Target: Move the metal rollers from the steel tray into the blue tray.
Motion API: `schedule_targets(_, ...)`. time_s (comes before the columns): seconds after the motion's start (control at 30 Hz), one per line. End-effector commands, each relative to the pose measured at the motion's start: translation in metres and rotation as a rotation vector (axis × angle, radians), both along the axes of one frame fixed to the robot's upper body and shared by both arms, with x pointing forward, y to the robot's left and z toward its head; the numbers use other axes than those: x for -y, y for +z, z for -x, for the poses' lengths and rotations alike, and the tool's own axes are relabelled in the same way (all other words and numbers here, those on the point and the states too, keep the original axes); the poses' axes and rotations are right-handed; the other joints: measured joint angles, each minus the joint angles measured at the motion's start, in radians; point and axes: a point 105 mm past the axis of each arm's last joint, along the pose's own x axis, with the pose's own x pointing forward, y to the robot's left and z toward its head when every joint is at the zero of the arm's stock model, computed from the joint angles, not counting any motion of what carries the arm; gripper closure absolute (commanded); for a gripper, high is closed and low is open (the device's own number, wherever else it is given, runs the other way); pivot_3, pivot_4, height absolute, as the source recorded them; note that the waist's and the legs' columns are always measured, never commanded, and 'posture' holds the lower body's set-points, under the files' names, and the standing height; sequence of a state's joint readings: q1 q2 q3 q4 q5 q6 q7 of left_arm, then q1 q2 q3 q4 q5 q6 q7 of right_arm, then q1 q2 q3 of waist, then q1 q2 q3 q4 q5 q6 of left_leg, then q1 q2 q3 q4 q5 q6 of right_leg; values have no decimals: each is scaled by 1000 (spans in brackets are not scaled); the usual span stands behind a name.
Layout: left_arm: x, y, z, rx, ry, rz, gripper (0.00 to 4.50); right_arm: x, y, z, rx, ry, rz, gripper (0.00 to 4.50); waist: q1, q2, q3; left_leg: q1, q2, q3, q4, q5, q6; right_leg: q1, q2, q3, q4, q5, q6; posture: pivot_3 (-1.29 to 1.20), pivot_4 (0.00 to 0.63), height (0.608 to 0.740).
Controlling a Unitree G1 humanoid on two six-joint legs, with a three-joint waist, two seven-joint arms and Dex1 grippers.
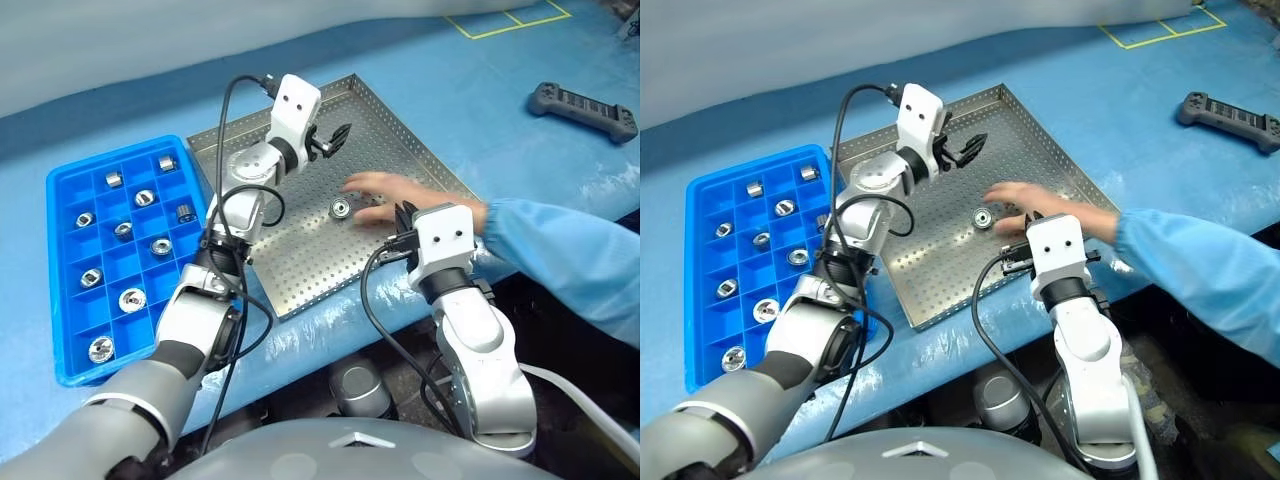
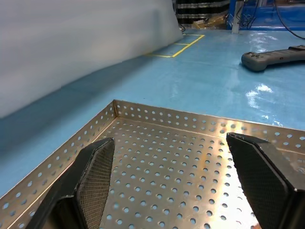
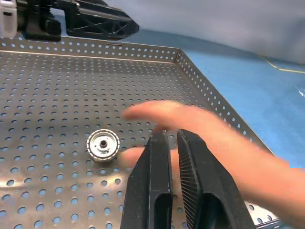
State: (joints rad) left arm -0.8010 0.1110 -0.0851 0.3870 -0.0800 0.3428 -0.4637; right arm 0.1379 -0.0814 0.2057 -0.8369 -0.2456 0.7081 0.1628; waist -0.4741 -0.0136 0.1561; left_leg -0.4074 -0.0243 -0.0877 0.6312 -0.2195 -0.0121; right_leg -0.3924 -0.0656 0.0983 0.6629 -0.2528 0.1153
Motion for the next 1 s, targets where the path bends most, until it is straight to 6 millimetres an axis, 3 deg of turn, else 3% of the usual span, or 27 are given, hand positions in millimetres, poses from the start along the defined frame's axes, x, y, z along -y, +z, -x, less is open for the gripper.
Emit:
schedule_targets(0.03,-1,8,21,-11,-169,-53,421,-2,9,0,42,10,-17,4126,2,1,0,0,0,0,0,0,0,0,0,0,0,0,0,-421,150,740)
schedule_targets(0.17,-1,-17,44,-88,-295,-181,421,-5,8,-2,41,19,-23,4126,15,3,-2,1,0,-2,0,0,0,0,0,0,1,0,0,-404,150,740)
schedule_targets(0.3,10,-36,59,-148,-376,-202,421,-7,8,-5,46,30,-28,4126,36,3,-2,3,0,-2,0,0,0,2,0,0,1,0,0,-393,150,740)
schedule_targets(0.53,35,-62,48,-199,-301,-199,421,-7,10,-7,61,27,-28,4126,64,3,-2,3,0,-2,0,0,0,3,0,0,1,0,0,-406,150,740)
schedule_targets(0.73,42,-90,35,-265,-196,-271,421,-4,13,-5,73,8,-31,4126,55,3,-2,4,0,-2,0,0,0,4,0,0,0,0,0,-438,150,740)
schedule_targets(0.93,30,-112,28,-287,-135,-400,421,0,13,-3,79,-20,-30,4126,47,3,-2,5,0,-1,0,0,0,7,0,-1,-1,0,0,-457,150,740)
schedule_targets(1.0,25,-112,26,-292,-120,-389,798,1,12,-2,76,-24,-30,4168,47,2,-2,9,0,-1,0,0,0,12,0,-1,-3,-2,4,-452,150,740)
